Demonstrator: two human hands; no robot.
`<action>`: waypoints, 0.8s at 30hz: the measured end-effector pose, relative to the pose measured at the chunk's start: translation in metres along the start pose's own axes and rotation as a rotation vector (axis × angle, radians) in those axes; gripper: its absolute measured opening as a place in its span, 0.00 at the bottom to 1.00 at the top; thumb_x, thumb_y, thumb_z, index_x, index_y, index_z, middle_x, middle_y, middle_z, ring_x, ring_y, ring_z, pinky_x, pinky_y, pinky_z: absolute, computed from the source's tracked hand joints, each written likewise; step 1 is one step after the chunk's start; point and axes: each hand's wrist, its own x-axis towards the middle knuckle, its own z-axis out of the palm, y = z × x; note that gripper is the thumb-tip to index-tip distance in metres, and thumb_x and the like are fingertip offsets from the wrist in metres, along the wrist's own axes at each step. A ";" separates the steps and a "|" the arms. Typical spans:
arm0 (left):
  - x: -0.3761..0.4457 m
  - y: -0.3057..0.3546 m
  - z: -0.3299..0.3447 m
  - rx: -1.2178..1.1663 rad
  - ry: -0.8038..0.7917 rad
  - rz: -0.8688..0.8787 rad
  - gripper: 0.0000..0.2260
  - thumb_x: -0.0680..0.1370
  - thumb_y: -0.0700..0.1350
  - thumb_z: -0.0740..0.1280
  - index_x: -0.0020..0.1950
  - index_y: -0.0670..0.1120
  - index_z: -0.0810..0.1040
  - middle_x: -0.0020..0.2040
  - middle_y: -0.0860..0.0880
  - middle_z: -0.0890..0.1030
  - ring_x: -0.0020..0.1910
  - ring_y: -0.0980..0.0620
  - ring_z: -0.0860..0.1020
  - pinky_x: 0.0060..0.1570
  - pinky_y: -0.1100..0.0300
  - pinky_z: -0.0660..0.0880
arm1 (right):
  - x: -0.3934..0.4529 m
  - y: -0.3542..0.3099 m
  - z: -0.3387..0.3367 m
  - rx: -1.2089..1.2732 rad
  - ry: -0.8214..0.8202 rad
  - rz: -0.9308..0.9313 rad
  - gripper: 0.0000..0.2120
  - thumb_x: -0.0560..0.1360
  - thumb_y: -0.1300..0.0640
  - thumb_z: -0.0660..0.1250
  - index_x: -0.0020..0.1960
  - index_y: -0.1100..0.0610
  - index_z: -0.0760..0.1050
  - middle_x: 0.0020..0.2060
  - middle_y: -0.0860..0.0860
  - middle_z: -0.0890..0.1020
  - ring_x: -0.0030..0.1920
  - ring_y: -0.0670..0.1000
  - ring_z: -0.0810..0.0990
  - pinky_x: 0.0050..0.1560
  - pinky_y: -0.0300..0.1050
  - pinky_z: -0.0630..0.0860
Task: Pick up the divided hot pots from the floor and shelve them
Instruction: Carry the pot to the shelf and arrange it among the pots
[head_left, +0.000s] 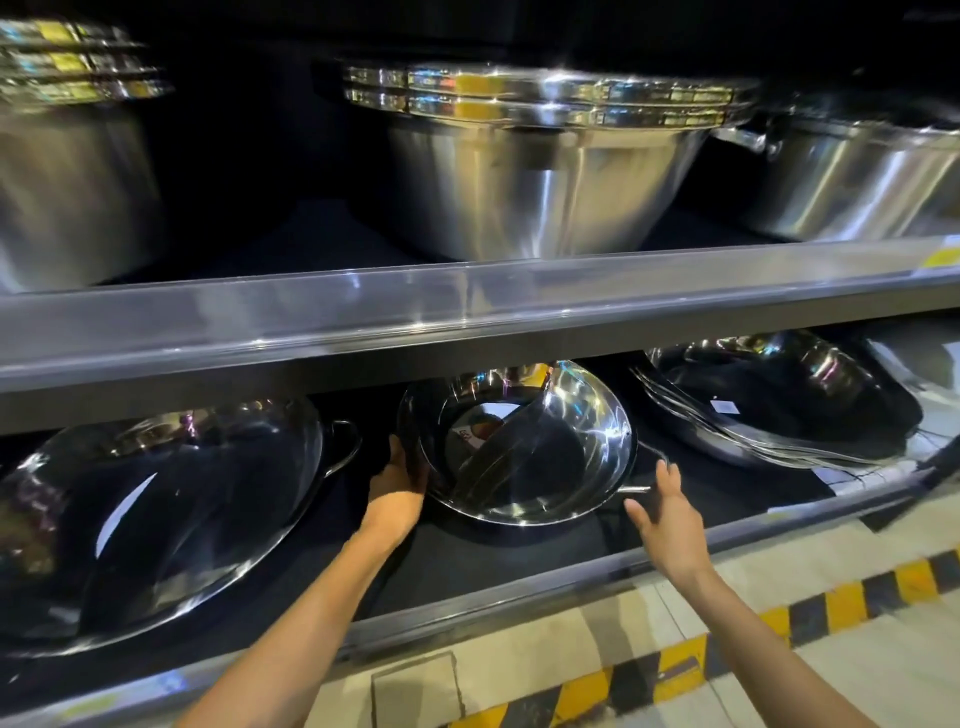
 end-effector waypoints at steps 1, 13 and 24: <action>-0.008 -0.003 0.002 -0.048 0.005 -0.007 0.27 0.80 0.50 0.56 0.76 0.46 0.48 0.58 0.32 0.78 0.52 0.37 0.79 0.47 0.54 0.72 | 0.005 0.001 -0.003 0.001 -0.011 -0.010 0.31 0.77 0.60 0.63 0.75 0.61 0.51 0.76 0.58 0.53 0.74 0.59 0.60 0.72 0.50 0.59; -0.013 -0.010 -0.003 -0.055 -0.023 0.047 0.29 0.80 0.47 0.58 0.76 0.49 0.47 0.66 0.38 0.75 0.62 0.39 0.75 0.55 0.59 0.71 | 0.042 -0.003 -0.006 0.040 -0.043 0.041 0.34 0.78 0.57 0.62 0.75 0.64 0.47 0.74 0.64 0.57 0.72 0.65 0.62 0.71 0.56 0.61; -0.037 -0.016 0.002 -0.167 0.157 0.120 0.09 0.77 0.45 0.64 0.50 0.40 0.77 0.35 0.49 0.79 0.33 0.55 0.77 0.42 0.60 0.77 | 0.081 0.007 -0.020 0.018 -0.050 0.073 0.27 0.78 0.59 0.62 0.72 0.63 0.56 0.61 0.69 0.75 0.61 0.68 0.74 0.59 0.56 0.70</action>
